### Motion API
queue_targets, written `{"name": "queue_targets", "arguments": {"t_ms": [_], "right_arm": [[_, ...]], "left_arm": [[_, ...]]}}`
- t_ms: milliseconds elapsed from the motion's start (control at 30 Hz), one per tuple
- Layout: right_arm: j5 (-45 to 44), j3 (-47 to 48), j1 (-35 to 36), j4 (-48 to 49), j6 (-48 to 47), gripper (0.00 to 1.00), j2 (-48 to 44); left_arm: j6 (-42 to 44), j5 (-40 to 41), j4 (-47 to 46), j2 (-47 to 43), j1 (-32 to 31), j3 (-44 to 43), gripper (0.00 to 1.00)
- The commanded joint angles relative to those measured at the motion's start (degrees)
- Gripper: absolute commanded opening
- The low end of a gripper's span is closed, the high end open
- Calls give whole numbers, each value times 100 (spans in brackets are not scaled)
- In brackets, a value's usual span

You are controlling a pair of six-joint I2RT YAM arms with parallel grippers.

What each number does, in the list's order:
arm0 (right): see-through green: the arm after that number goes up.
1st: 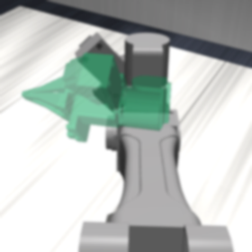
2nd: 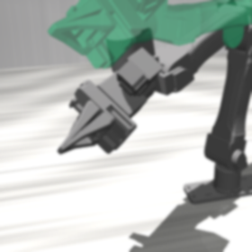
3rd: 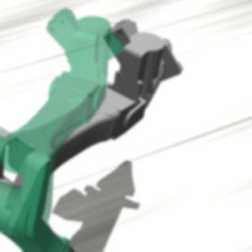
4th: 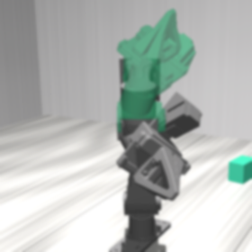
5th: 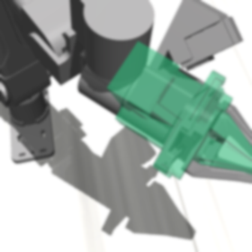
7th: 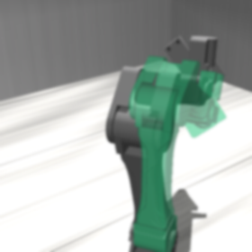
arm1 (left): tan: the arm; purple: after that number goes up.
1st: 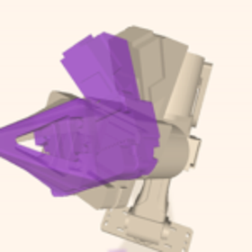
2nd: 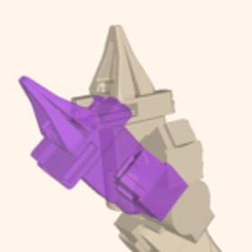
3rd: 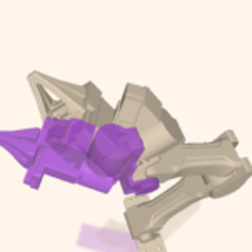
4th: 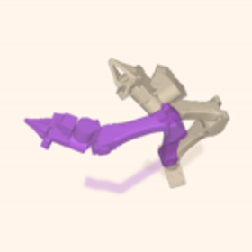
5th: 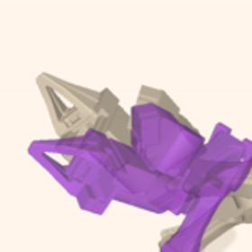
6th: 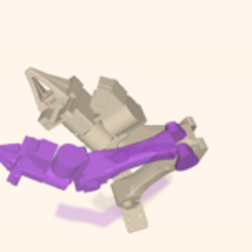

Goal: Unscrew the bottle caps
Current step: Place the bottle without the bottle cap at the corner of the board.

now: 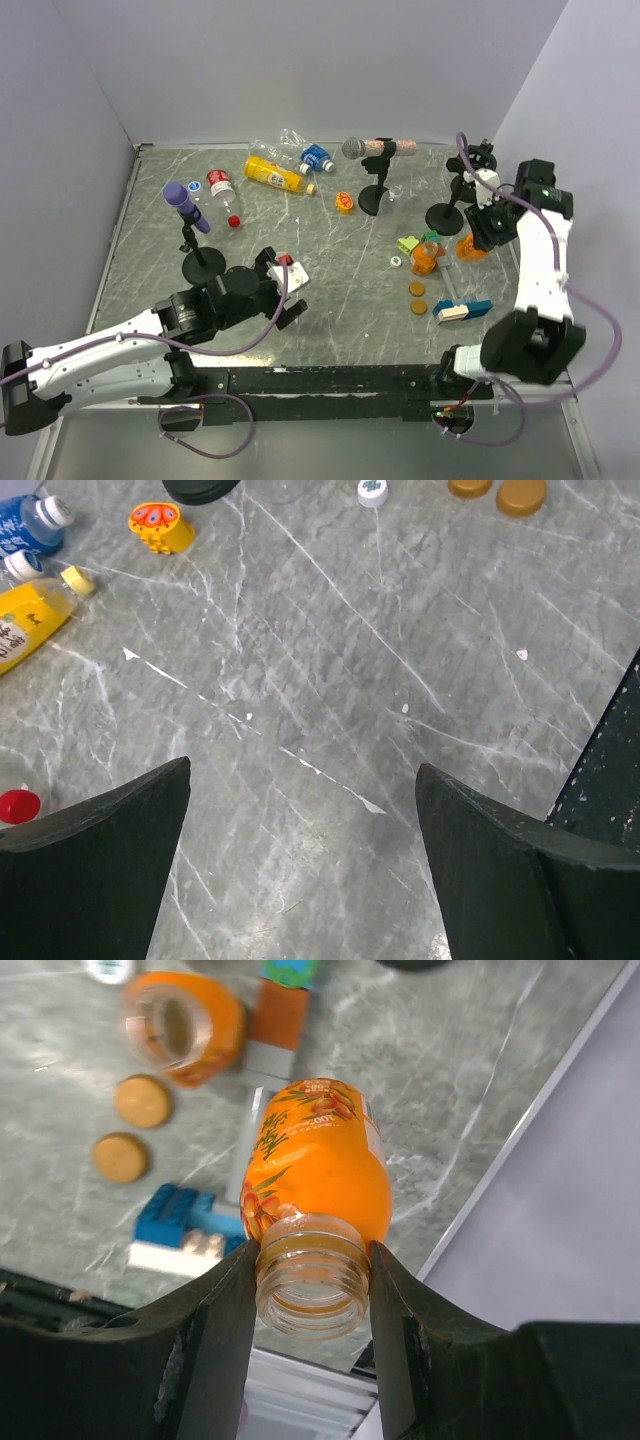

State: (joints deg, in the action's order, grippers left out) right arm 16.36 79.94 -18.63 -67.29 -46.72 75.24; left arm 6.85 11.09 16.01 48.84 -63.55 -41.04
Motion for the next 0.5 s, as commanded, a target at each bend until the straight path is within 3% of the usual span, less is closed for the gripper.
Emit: {"name": "queue_targets", "arguments": {"t_ms": [0, 267, 467], "right_arm": [[-669, 170, -18, 734, 576, 11, 770], [-889, 628, 0, 937, 708, 14, 2195], [-722, 716, 35, 937, 778, 17, 2644]], "left_arm": [[71, 253, -1, -190, 9, -53, 97], [97, 235, 77, -59, 1, -62, 97], [88, 279, 104, 3, 0, -62, 97]]}}
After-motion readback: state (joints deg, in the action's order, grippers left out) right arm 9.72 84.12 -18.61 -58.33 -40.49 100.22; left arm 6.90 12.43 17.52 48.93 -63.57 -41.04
